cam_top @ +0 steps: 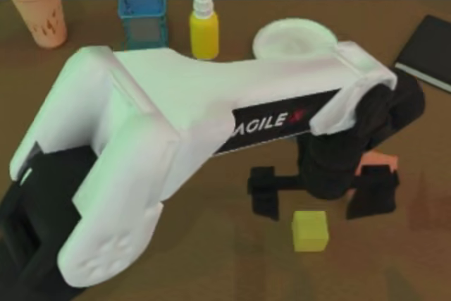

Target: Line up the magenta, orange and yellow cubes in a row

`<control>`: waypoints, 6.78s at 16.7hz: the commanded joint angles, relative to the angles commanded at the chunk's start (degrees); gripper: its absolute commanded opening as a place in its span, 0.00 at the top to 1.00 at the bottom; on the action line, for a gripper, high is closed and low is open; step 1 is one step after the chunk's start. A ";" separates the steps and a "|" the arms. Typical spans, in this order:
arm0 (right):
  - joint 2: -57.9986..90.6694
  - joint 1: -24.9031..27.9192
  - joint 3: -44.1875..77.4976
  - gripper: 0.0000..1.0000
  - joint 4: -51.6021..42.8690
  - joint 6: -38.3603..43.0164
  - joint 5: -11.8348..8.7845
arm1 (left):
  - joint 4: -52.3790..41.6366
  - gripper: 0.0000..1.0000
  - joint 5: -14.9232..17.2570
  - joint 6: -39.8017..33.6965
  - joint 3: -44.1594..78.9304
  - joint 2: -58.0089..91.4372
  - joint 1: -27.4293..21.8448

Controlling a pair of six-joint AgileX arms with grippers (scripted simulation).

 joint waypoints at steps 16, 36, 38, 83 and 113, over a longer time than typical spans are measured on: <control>12.97 3.04 11.88 0.00 -8.21 -7.28 -0.08 | 2.70 0.00 -0.89 3.17 -9.87 -18.13 8.51; 105.19 19.38 75.85 0.00 -56.08 -48.15 0.08 | 59.85 0.00 0.54 49.97 -105.03 -126.25 54.40; 109.31 20.19 79.22 0.00 -58.16 -50.15 0.08 | 63.34 0.00 0.80 53.64 -108.80 -131.47 56.31; 119.07 20.83 71.88 1.00 -42.50 -50.63 -0.27 | 65.80 0.00 1.00 56.26 -111.35 -135.04 57.53; 117.37 48.29 91.50 1.00 -63.77 -41.26 -0.25 | 65.80 0.00 1.00 56.26 -111.35 -135.04 57.53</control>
